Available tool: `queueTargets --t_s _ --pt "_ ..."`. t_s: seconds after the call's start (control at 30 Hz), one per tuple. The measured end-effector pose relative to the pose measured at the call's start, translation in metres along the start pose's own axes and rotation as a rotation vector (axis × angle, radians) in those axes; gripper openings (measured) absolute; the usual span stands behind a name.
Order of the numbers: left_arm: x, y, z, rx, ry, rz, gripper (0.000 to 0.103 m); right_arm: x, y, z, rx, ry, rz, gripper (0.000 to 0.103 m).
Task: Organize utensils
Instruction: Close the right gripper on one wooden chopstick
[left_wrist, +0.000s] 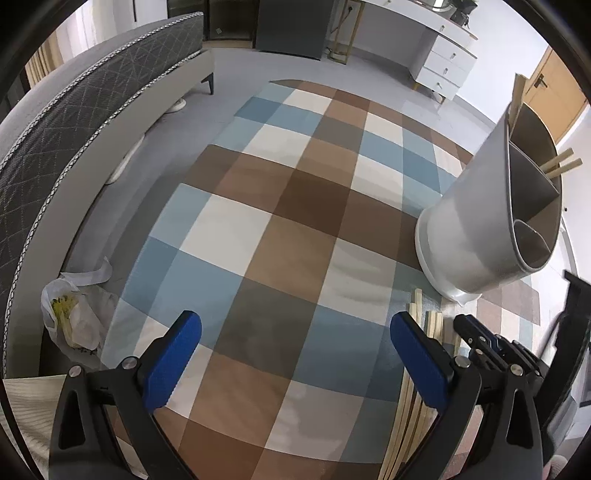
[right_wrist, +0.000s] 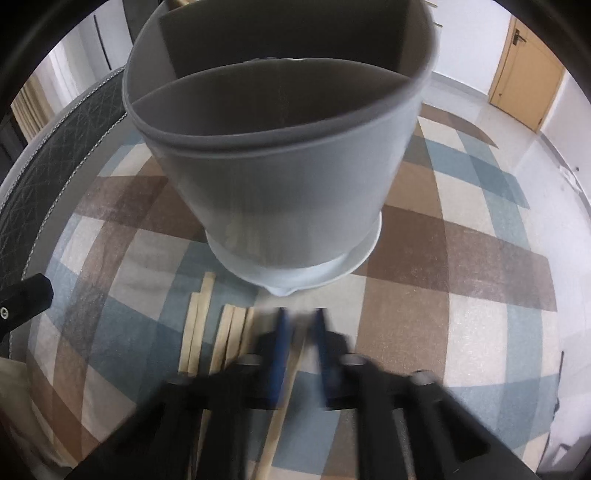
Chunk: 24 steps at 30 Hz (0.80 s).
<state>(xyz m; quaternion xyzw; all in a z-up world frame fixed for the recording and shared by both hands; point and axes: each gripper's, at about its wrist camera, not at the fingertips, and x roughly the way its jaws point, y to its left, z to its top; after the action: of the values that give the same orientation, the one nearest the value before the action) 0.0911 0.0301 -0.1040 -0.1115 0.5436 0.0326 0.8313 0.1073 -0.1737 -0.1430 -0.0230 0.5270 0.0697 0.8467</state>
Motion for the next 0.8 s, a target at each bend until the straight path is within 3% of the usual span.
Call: queueTargets --t_s 0.07,0.3,0.43,0.57,0.8 --pt "0.001 -0.002 -0.001 0.013 0.005 -0.012 0.1 -0.001 -0.01 -0.001 0.05 0.011 0.078 0.006" --pt "0.008 -0.011 -0.012 0.072 0.034 -0.033 0.1 -0.034 -0.03 -0.012 0.112 -0.051 0.133 0.006" --pt "0.016 -0.019 -0.025 0.133 0.058 -0.079 0.1 -0.062 -0.046 -0.02 0.201 -0.103 0.219 0.006" --pt "0.018 -0.03 -0.035 0.169 0.082 -0.136 0.1 -0.083 -0.061 -0.032 0.254 -0.14 0.252 0.006" --pt "0.029 -0.059 -0.056 0.263 0.134 -0.066 0.1 -0.117 -0.066 -0.045 0.274 -0.222 0.275 0.006"
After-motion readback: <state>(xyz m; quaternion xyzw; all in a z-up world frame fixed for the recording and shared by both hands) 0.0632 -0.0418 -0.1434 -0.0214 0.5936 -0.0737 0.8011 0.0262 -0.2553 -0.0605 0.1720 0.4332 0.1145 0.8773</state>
